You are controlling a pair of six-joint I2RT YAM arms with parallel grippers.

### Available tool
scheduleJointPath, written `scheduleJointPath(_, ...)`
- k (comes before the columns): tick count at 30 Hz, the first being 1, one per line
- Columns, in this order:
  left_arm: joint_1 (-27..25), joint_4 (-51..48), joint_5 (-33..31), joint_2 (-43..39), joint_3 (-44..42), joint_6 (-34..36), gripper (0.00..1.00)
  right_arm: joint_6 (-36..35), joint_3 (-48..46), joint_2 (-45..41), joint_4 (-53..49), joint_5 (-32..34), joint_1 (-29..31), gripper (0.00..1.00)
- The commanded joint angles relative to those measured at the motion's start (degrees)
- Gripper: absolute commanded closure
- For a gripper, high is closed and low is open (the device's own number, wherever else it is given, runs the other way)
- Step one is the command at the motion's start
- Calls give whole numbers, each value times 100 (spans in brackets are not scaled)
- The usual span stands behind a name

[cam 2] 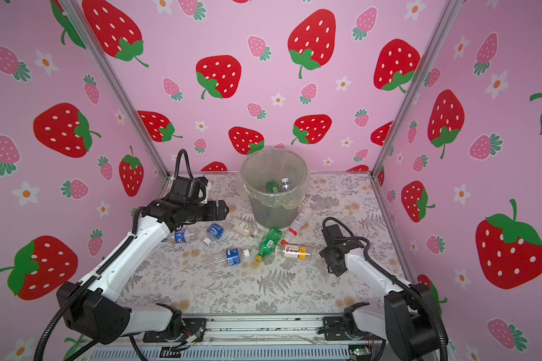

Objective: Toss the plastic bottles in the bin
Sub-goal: 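Lower the right gripper onto the clear green-label bottle and close on it, then lift the clear green-label bottle upright with the right gripper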

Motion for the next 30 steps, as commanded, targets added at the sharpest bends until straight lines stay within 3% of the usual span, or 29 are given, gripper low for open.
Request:
scheduleJointPath(1,55,-141,61,75,269,-19,0,-84,0,-151,-157,294,-23,35)
scheduleJointPath(14,191,-259,-119,49,334,-47,0,-2026,668,-389,46,390,-18,53)
scheduleJointPath(23,354,-89,165,-158,249,-161,1,-3191,435,-1642,987,331,-2,54)
scheduleJointPath(30,486,-76,318,-35,242,-234,1,-3862,588,-1970,1187,332,-2,54)
